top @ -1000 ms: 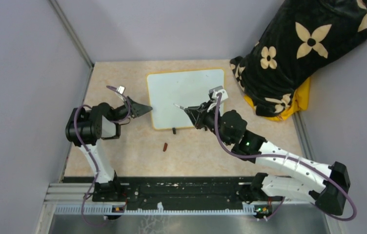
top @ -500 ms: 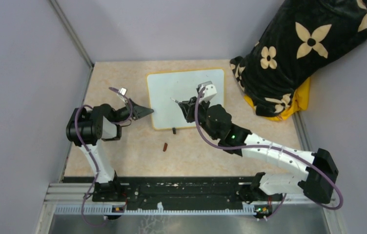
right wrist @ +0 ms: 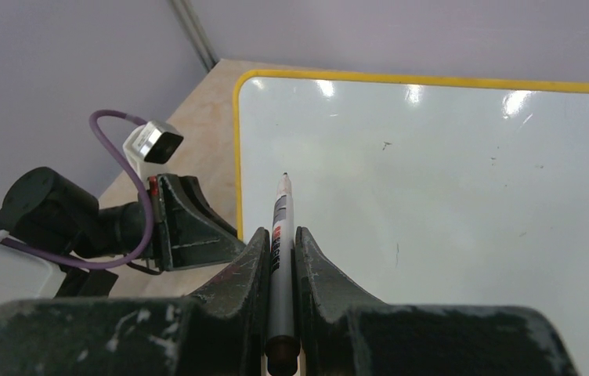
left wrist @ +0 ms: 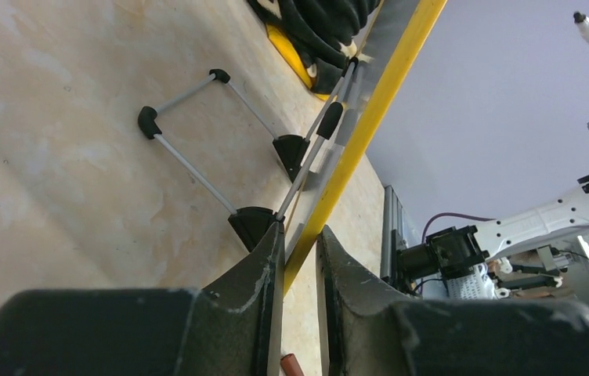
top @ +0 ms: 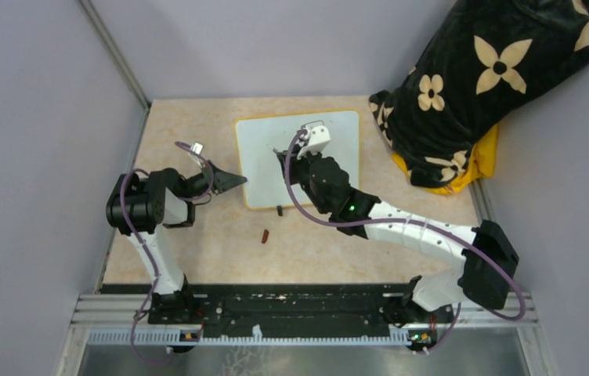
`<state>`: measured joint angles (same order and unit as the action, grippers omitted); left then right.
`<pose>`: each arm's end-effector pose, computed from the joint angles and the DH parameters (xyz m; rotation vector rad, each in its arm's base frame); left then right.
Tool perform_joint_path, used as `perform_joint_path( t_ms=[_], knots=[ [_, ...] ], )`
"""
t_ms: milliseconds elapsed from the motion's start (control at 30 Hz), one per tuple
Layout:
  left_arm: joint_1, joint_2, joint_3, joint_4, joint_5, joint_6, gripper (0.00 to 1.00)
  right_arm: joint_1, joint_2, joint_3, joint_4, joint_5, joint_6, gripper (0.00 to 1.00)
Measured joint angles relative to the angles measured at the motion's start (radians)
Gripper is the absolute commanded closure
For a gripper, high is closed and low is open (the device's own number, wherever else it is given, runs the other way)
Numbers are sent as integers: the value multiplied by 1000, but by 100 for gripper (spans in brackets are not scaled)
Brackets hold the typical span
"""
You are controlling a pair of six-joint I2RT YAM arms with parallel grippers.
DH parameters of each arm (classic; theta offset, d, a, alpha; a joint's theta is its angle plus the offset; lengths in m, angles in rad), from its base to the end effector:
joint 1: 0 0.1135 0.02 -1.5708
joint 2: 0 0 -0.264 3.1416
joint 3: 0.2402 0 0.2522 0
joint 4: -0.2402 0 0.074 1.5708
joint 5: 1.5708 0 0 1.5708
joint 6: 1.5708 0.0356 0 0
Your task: Write a sentence on the whiteboard
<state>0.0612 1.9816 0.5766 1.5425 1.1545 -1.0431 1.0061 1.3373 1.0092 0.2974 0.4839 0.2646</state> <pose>0.3140 -0.0134 0.1360 0.1568 1.7411 -1.5619 0.1829 0.2577 0.3450 -0.2208 1.6156 0.5977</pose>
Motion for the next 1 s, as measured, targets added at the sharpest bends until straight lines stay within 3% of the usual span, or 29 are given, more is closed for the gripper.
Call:
perform_joint_path(
  t_ms=[367, 1000],
  knots=[
    [0, 0, -3, 3, -6, 19, 85, 0, 145, 88, 35, 38, -48, 100],
    [0, 0, -11, 3, -21, 35, 100, 0, 256, 145, 129, 51, -71, 100]
  ],
)
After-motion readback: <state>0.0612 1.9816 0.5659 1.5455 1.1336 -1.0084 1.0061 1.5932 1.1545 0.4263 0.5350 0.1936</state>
